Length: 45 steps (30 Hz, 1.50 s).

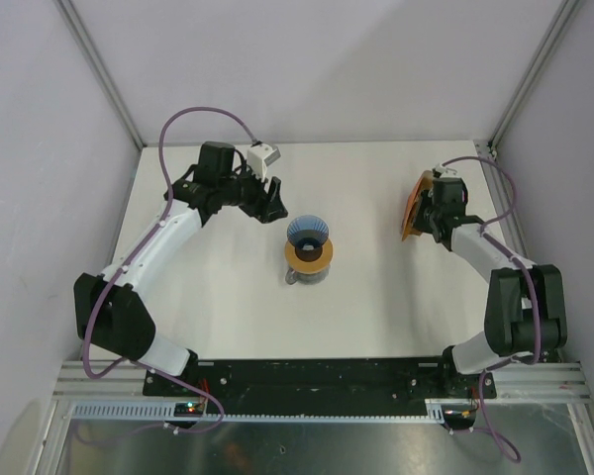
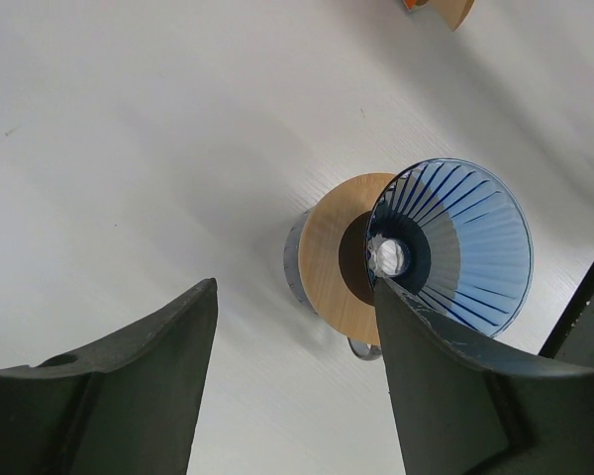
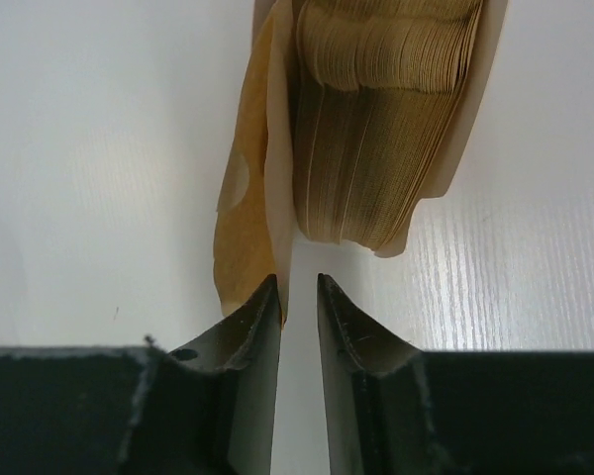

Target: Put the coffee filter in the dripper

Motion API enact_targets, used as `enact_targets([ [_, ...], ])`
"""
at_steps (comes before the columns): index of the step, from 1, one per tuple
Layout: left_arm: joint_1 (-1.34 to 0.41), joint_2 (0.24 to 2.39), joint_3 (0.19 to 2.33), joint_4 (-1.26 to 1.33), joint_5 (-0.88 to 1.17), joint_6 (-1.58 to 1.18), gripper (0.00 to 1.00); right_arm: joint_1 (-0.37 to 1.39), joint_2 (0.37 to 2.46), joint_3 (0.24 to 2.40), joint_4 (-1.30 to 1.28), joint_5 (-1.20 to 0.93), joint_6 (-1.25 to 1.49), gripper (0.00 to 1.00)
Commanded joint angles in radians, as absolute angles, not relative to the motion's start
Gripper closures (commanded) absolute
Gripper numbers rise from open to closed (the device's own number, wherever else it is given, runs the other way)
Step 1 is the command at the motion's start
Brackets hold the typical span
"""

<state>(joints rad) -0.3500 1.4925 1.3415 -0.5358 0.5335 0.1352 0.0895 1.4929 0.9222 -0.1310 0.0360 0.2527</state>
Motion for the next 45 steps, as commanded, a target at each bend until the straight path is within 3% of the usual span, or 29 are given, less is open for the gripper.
enact_targets([
  [1, -0.342, 1.479, 1.346, -0.525, 0.565, 0.139, 0.30, 0.093, 1.516, 0.966, -0.076, 0.046, 0.249, 0.78],
  [7, -0.342, 1.477, 1.346, -0.526, 0.570, 0.139, 0.30, 0.097, 1.515, 0.987, -0.098, 0.047, 0.239, 0.99],
  [13, -0.341, 1.470, 1.344, -0.525, 0.553, 0.149, 0.30, 0.112, 1.411, 1.010, -0.197, 0.097, 0.238, 1.00],
  [24, -0.341, 1.454, 1.364, -0.526, 0.529, 0.152, 0.30, 0.138, 1.183, 1.161, -0.601, 0.104, 0.193, 1.00],
  [33, -0.378, 1.395, 1.460, -0.547, 0.569, 0.098, 0.26, 0.418, 1.145, 1.371, -0.773, 0.222, 0.245, 1.00],
  [37, -0.465, 1.379, 1.525, -0.594, 0.546, 0.113, 0.19, 0.567, 1.200, 1.475, -0.776, 0.203, 0.293, 1.00],
  [41, -0.547, 1.378, 1.601, -0.646, 0.491, 0.128, 0.03, 0.722, 1.316, 1.629, -0.841, 0.270, 0.305, 1.00],
  [45, -0.611, 1.383, 1.674, -0.669, 0.428, 0.114, 0.01, 0.820, 1.401, 1.719, -0.852, 0.314, 0.314, 1.00],
])
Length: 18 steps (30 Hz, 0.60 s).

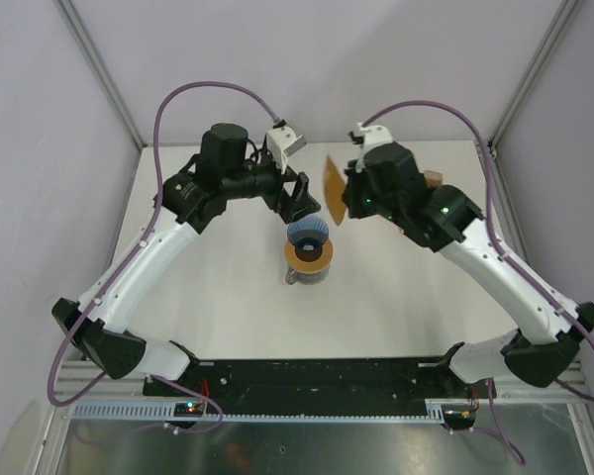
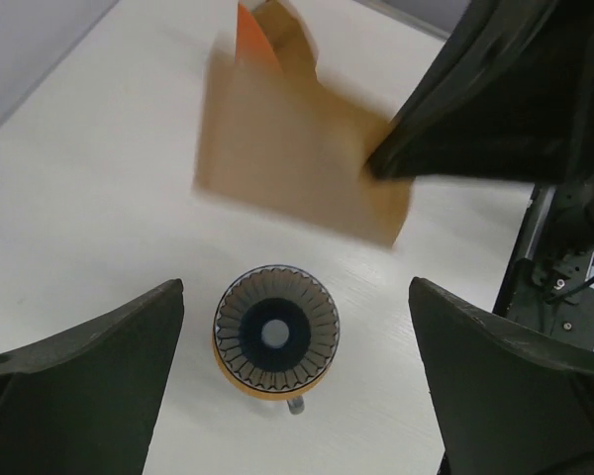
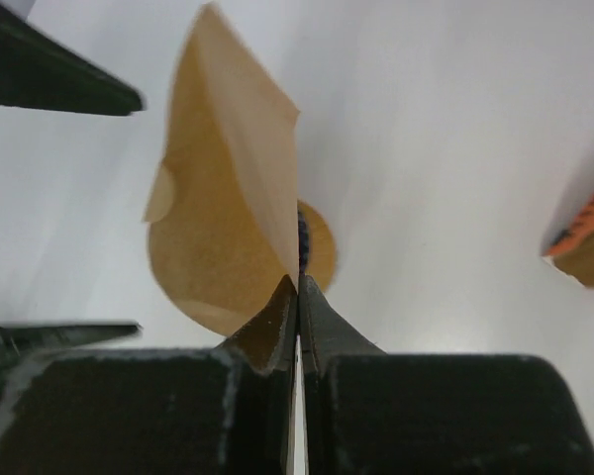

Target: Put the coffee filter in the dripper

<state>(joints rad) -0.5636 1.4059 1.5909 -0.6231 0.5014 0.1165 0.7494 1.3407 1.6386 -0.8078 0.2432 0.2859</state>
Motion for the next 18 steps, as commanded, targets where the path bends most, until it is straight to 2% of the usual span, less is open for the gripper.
enact_targets([
  [1, -0.623, 1.385, 1.686, -0.670, 0.415, 0.109, 0.01, 0.829, 1.413, 1.725, -0.833, 0.314, 0.317, 1.00],
  [13, -0.648, 1.413, 1.679, -0.669, 0.157, 0.177, 0.02, 0.888, 1.465, 1.744, -0.706, 0.335, 0.341, 1.00],
  [15, -0.648, 1.430, 1.676, -0.668, 0.130, 0.182, 0.06, 0.893, 1.459, 1.739, -0.694, 0.340, 0.340, 1.00],
  [18, -0.648, 1.446, 1.679, -0.666, 0.117, 0.181, 0.18, 0.896, 1.456, 1.739, -0.690, 0.326, 0.336, 1.00],
])
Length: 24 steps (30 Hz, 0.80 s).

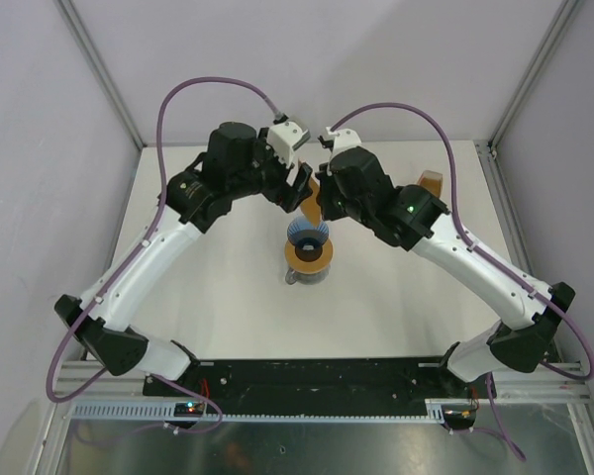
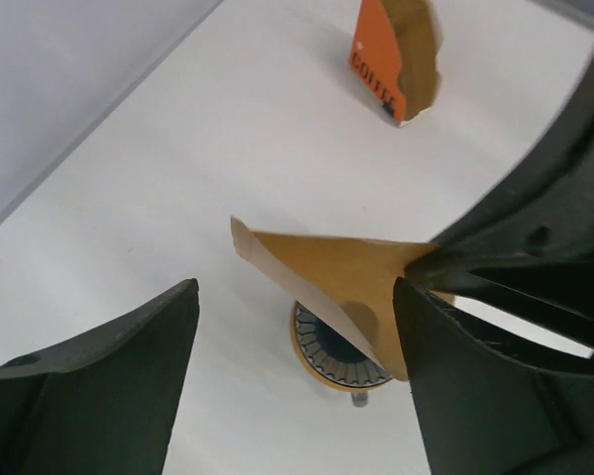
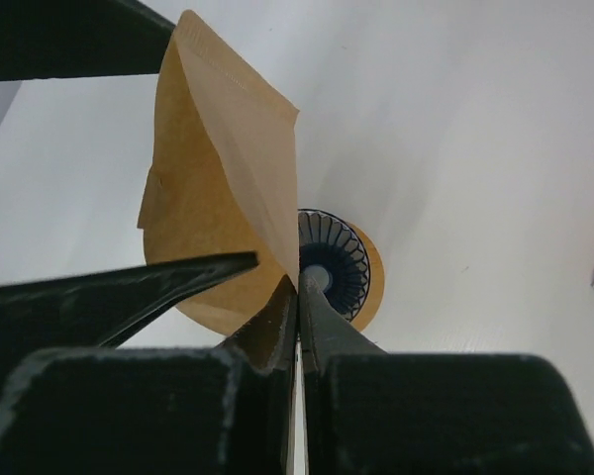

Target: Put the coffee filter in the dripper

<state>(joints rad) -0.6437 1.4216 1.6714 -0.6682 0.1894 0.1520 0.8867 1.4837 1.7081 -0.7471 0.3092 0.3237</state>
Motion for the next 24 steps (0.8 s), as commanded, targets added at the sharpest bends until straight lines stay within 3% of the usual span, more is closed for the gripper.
enact_targets([
  [1, -0.648, 1.451, 1.683, -0.666, 0.118, 0.180, 0.23, 0.896, 1.456, 1.739, -0.688, 0.315, 0.334, 1.00],
  [7, -0.649, 1.452, 1.677, -0.663, 0.094, 0.182, 0.79, 0.867, 1.445, 1.728, -0.719, 0.279, 0.324, 1.00],
  [9, -0.648, 1.441, 1.661, -0.663, 0.066, 0.187, 0.93, 0.829, 1.423, 1.706, -0.730, 0.262, 0.328, 1.00],
  [12, -0.649, 1.427, 1.638, -0.663, 0.043, 0.197, 0.99, 0.775, 1.391, 1.668, -0.738, 0.241, 0.334, 1.00],
  [20, -0.648, 1.415, 1.586, -0.664, 0.046, 0.199, 1.00, 0.756, 1.362, 1.600, -0.665, 0.268, 0.294, 1.00],
  [24, -0.651, 1.411, 1.590, -0.664, 0.097, 0.176, 1.00, 0.800, 1.369, 1.560, -0.545, 0.216, 0.223, 0.79],
])
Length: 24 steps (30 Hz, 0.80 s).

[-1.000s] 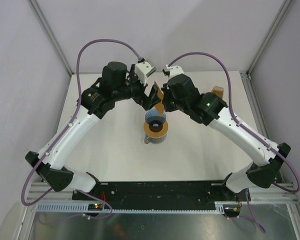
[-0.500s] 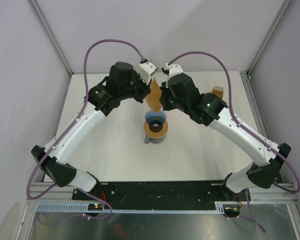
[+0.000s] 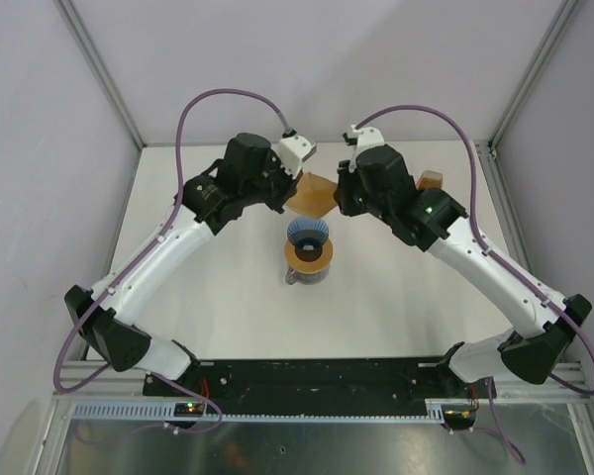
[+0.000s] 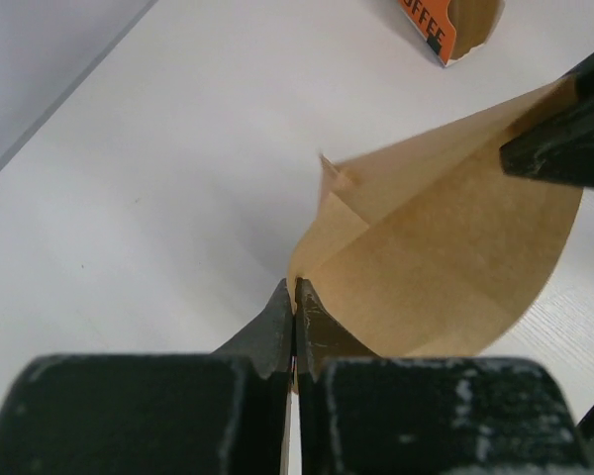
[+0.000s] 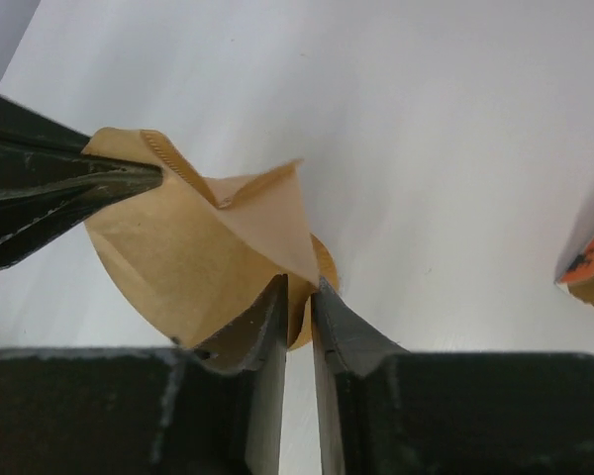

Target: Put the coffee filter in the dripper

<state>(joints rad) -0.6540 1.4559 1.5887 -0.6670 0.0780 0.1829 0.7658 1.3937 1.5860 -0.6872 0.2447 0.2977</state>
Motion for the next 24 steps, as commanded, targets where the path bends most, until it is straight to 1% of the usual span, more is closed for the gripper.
enact_targets([
  [1, -0.652, 1.411, 1.590, -0.664, 0.104, 0.174, 1.00, 0.810, 1.370, 1.552, -0.520, 0.209, 0.202, 0.74],
  [3, -0.653, 1.409, 1.590, -0.664, 0.119, 0.174, 1.00, 0.833, 1.369, 1.534, -0.466, 0.203, 0.154, 0.61],
  [4, -0.653, 1.405, 1.587, -0.664, 0.128, 0.175, 1.00, 0.839, 1.367, 1.523, -0.442, 0.204, 0.135, 0.53],
  [6, -0.654, 1.403, 1.583, -0.665, 0.149, 0.185, 1.00, 0.841, 1.365, 1.509, -0.412, 0.217, 0.114, 0.41],
  [8, -0.654, 1.398, 1.578, -0.665, 0.169, 0.200, 1.00, 0.834, 1.373, 1.507, -0.404, 0.240, 0.104, 0.35],
  [10, -0.654, 1.395, 1.573, -0.667, 0.198, 0.217, 1.00, 0.826, 1.383, 1.508, -0.401, 0.238, 0.086, 0.32],
  [14, -0.655, 1.392, 1.574, -0.684, 0.238, 0.247, 1.00, 0.813, 1.402, 1.512, -0.412, 0.218, 0.038, 0.30],
  [18, -0.656, 1.397, 1.575, -0.693, 0.230, 0.246, 1.00, 0.783, 1.409, 1.512, -0.423, 0.121, 0.057, 0.33],
  [20, -0.655, 1.403, 1.578, -0.693, 0.220, 0.239, 1.00, 0.785, 1.414, 1.509, -0.423, 0.107, 0.067, 0.36],
  [22, -0.655, 1.407, 1.581, -0.694, 0.217, 0.230, 1.00, 0.796, 1.424, 1.508, -0.428, 0.142, 0.071, 0.43],
  [24, -0.655, 1.407, 1.585, -0.696, 0.221, 0.220, 1.00, 0.804, 1.442, 1.514, -0.444, 0.211, 0.080, 0.52],
])
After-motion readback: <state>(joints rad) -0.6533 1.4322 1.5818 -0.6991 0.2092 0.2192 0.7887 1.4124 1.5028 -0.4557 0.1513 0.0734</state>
